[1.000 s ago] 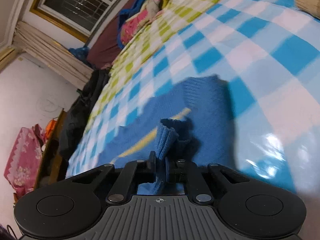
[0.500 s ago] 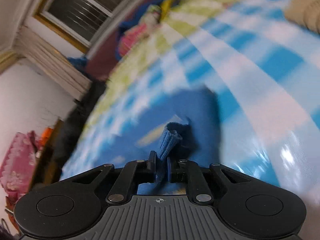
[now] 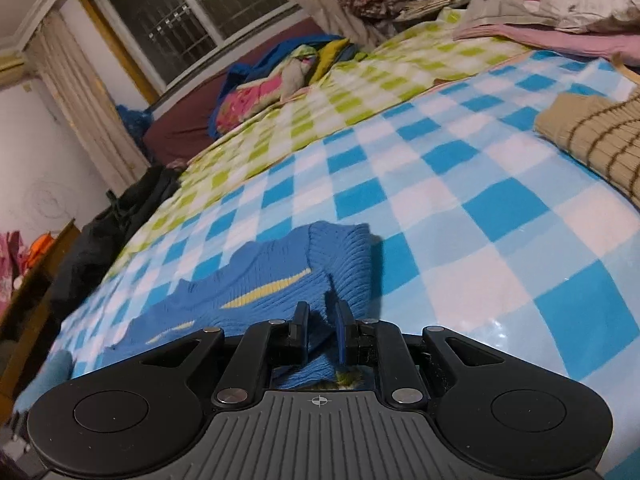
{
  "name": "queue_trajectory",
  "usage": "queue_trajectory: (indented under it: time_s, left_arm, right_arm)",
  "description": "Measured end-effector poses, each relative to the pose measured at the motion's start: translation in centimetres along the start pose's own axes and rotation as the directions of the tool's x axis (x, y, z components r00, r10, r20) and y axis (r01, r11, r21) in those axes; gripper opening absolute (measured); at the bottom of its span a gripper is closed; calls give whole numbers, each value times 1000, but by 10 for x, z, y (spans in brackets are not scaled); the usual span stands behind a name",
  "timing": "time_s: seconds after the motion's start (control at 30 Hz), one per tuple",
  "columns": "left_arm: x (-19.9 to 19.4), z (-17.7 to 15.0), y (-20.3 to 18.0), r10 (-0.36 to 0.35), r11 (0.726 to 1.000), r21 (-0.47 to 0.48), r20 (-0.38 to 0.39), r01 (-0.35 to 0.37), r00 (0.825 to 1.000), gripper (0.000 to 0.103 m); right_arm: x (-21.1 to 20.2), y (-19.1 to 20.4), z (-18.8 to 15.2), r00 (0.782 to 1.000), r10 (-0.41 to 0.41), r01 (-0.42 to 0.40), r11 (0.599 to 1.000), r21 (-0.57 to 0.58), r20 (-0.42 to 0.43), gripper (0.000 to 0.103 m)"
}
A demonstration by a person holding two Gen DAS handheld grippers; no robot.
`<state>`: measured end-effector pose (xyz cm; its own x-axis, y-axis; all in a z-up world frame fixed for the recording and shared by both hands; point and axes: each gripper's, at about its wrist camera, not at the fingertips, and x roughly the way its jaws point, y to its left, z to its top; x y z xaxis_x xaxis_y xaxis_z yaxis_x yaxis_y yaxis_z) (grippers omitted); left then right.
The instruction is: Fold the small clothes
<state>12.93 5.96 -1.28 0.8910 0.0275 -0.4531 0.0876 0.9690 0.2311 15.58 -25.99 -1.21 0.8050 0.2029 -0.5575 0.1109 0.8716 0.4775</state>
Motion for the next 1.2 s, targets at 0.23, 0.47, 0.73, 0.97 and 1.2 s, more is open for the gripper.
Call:
queue_trajectory:
  time_s: [0.23, 0.47, 0.73, 0.97, 1.2]
  left_arm:
    - [23, -10, 1, 8, 1000, -7, -83, -8, 996, 103]
    - [7, -13, 9, 13, 1000, -13, -84, -14, 996, 103]
    - [0, -25, 12, -10, 999, -53, -154, 2, 988, 103]
    - [-31, -33, 14, -44, 997, -72, -144, 34, 989, 103]
    - [-79, -57, 18, -104, 992, -89, -184, 89, 977, 103]
  right_arm:
    - [16, 0, -6, 998, -52, 48, 996, -81, -44, 16]
    - [2, 6, -3, 998, -47, 44, 994, -97, -36, 16]
    - [-4, 4, -12, 994, -56, 48, 995, -89, -91, 16]
    - [-32, 9, -19, 993, -16, 3, 994, -110, -114, 16]
    - [-80, -4, -59, 976, -22, -6, 992, -129, -217, 16]
